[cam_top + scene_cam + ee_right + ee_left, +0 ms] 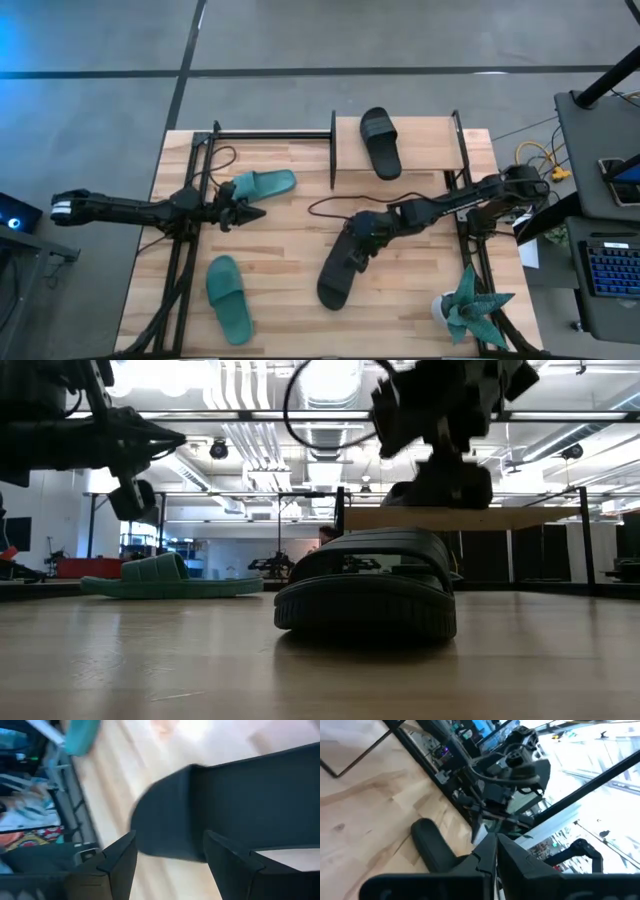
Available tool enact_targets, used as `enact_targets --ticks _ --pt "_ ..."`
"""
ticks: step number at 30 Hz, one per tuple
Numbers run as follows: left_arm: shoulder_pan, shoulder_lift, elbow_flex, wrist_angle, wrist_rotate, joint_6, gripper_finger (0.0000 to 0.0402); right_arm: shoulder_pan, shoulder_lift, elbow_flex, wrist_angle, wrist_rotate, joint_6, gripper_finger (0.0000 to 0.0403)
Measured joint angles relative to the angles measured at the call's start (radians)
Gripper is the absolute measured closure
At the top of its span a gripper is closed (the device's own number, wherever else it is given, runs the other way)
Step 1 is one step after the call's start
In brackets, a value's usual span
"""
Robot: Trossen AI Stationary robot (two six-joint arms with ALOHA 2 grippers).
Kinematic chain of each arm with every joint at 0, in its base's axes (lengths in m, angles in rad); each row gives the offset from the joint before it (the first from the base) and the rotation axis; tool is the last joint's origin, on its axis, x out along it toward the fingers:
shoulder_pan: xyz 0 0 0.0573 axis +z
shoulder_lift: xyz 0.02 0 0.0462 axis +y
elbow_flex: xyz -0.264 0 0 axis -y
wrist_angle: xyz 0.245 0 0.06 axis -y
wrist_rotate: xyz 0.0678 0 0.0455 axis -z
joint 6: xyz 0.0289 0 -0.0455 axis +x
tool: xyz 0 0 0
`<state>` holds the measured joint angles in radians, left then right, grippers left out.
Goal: Pick and place slides into the shelf
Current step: Put the black slipper on the shelf
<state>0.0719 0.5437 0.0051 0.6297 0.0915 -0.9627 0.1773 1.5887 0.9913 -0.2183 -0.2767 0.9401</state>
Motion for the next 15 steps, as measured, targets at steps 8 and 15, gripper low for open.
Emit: enact_targets --ticks 8,15 --pt "0.0 0.068 0.018 0.016 -0.003 0.0 0.0402 0.007 0.108 0.206 -0.103 0.032 -0.108 0.0186" --pt "0.0 0.154 0.026 0.018 0.002 -0.003 0.0402 0.004 0.161 0.234 -0.309 0.025 -0.206 0.0186"
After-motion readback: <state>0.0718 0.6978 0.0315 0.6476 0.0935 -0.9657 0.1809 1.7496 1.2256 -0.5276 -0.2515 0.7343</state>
